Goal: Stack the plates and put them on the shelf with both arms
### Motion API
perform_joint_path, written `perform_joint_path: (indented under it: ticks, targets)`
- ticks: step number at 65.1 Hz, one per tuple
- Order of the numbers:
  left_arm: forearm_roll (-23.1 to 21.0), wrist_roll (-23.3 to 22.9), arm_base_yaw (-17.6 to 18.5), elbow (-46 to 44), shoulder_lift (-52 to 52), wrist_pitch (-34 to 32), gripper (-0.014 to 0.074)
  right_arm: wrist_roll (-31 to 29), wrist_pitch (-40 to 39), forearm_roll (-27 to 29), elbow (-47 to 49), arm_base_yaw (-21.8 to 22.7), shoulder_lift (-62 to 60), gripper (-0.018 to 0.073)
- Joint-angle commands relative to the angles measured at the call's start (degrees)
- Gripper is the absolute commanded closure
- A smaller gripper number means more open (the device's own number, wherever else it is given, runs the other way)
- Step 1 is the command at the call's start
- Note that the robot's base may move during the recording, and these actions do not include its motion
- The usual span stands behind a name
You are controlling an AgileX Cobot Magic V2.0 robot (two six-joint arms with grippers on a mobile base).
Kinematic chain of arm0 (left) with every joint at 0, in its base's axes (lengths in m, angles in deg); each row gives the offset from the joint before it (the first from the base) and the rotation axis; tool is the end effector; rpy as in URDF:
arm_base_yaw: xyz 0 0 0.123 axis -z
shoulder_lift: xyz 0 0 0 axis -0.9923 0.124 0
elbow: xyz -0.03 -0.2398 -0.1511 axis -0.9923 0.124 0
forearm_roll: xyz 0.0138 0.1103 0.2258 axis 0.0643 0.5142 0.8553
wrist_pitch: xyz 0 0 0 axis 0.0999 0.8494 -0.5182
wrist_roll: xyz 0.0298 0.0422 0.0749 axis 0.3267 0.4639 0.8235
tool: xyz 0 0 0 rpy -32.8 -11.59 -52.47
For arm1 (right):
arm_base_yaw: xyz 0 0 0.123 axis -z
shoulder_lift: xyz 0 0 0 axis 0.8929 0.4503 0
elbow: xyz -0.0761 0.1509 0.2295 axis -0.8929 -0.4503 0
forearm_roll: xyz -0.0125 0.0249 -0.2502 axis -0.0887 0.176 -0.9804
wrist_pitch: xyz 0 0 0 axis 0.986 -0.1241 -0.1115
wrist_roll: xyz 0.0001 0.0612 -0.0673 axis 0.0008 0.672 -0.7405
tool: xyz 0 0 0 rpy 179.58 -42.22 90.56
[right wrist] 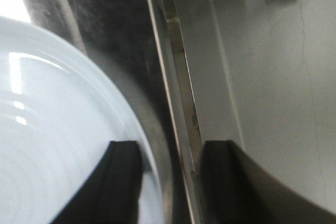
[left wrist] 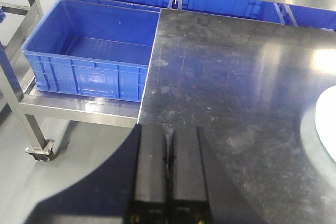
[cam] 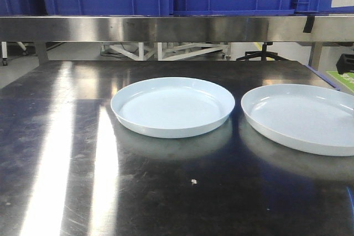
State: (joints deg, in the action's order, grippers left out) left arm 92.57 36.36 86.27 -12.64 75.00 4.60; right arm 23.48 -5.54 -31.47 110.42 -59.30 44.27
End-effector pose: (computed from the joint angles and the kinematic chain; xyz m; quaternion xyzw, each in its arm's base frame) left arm 0.1263 -0.0059 0.2871 -0.0214 0.8365 -0.0360 0.5463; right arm 0.2987 -0.0183 0.1983 0.1663 0.9560 0.0370 0.2388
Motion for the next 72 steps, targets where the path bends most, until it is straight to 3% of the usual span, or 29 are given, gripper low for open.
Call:
perform_joint_path:
  ticks: [1,4,8,35,59,72]
  targets:
    - [0.04,-0.39,0.41,-1.68,0.1,-4.66,0.0513,-0.58,-2.17,-0.55,1.7,0.05,-1.48,0.0417]
    - [0.04,-0.39,0.41,-1.68,0.1,-4.66,0.0513,-0.58,-2.66,-0.55,1.75,0.05,-1.59,0.053]
    - [0.04,-0.39,0.41,-1.68,0.1,-4.66,0.0513,-0.58,-3.4,-0.71,1.84,0.05,-2.14,0.0486]
    - [0.04,-0.39,0.41,-1.68,0.1,-4.66,0.0513,-0.58,1.33,-1.63,13.7,-1.44,-10.86,0.051]
    - [0.04,-0.39,0.41,-1.68,0.1,-4.66,0.0513,-0.58,-1.95,-1.63,16.93,-17.42,-9.46,0.051]
    - [0.04,-0.39,0.41,-1.68,0.1,-4.66,0.0513,-0.58,-3.69,-1.63,19.25,-23.96,-3.79,0.051]
